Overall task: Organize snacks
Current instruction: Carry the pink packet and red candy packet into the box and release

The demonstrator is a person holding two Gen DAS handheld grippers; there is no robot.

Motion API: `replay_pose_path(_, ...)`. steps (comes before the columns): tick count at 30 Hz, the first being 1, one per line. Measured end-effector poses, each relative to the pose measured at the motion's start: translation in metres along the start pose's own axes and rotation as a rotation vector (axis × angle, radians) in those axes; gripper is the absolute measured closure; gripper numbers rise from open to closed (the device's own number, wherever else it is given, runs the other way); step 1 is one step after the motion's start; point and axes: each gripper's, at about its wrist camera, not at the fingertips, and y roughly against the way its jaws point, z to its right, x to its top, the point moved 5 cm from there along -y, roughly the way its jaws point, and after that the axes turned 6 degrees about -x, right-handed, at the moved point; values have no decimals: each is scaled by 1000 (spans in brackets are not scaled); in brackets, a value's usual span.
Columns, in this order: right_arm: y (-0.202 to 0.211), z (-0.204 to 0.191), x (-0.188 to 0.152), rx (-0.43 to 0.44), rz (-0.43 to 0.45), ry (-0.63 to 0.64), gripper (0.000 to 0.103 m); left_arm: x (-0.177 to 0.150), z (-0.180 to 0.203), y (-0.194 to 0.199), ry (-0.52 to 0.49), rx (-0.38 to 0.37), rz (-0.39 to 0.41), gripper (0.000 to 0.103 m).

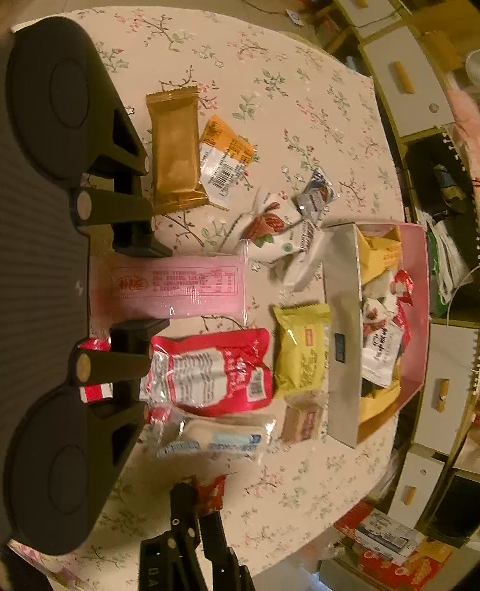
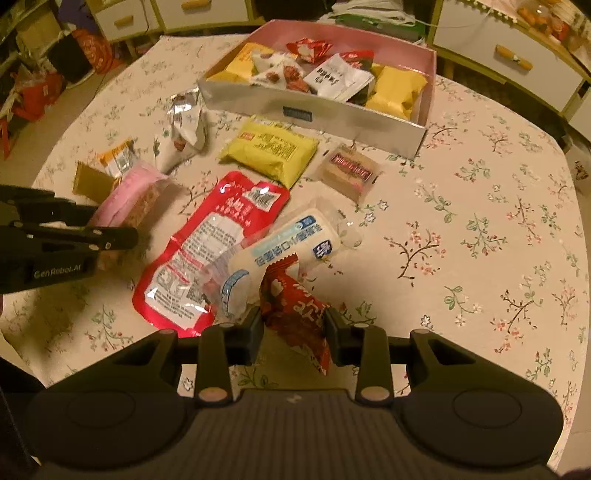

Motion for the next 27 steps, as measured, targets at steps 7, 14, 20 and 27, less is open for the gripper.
replay_pose_path(7, 12, 9, 10, 23, 39, -62, 71, 6, 4, 11, 20, -41, 34, 66)
replay_pose_path(14, 25, 17, 30, 62, 98, -146, 71, 20, 10, 18, 51, -77, 68, 66)
replay_pose_path(20, 24, 15, 47, 89, 116, -182, 71, 38, 16, 14, 61, -93, 77, 66)
replay_pose_path(27, 26, 25, 75, 126, 169, -245, 71, 70, 15, 11, 83, -107, 117, 66)
